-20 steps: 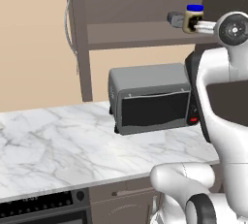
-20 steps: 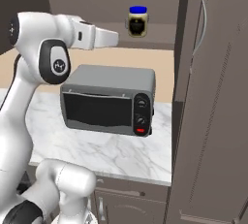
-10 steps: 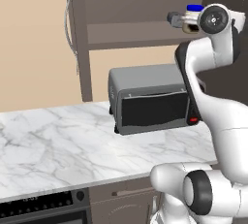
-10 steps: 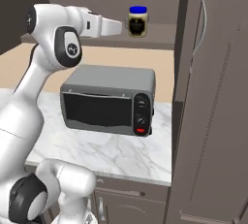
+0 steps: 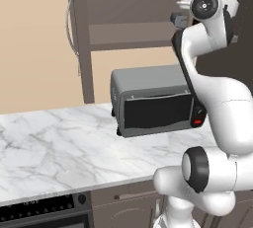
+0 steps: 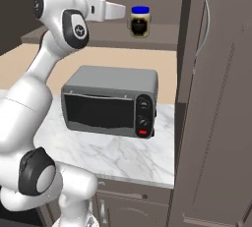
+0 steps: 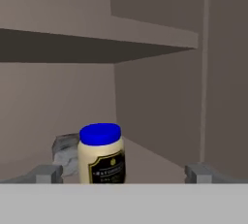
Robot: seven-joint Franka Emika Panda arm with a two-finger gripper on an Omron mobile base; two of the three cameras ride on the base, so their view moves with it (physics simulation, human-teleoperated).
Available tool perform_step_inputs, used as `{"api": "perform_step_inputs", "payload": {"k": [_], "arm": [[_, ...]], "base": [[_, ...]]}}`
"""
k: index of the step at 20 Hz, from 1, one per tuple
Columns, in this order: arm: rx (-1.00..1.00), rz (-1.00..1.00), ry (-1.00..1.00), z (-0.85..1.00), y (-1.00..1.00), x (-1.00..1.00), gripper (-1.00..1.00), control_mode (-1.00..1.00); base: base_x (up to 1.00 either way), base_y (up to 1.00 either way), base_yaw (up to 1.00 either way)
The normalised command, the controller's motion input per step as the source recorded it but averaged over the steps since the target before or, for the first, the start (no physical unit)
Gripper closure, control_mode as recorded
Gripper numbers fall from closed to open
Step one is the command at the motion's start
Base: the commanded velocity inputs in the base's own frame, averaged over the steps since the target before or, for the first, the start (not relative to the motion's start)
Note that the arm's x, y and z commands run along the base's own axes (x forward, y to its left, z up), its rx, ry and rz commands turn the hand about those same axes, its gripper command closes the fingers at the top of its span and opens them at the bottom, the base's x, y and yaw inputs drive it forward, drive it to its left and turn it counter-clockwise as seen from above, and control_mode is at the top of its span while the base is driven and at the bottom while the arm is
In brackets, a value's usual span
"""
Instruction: The dining table condiment station is running low on mayonnaise. Refill the condiment station by opening the cabinet and taking the mayonnaise from the cabinet and placing it on the dining table.
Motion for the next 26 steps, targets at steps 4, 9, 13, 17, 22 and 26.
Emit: {"api": "perform_step_inputs", "payload": {"k": [4,9,13,17,22,26], "arm": [[-0.01,0.00,0.05,0.03,0.07,0.54,-1.00,-1.00],[-0.06,0.00,0.04,-0.11,0.03,0.49,-1.00,-1.00],[-0.05,0.00,-0.02,-0.11,0.00,0.27,-1.00,-1.00],[-0.04,0.00,-0.09,-0.03,-0.02,0.14,-1.00,-1.00],[-0.01,0.00,-0.05,-0.18,-0.01,0.08,-1.00,-1.00],[0.00,0.00,0.00,-0.30,-0.01,0.06,-1.00,-1.00]], "base": [[0.00,0.00,0.00],[0.00,0.00,0.00],[0.00,0.00,0.00],[0.00,0.00,0.00],[0.00,0.00,0.00],[0.00,0.00,0.00]]}}
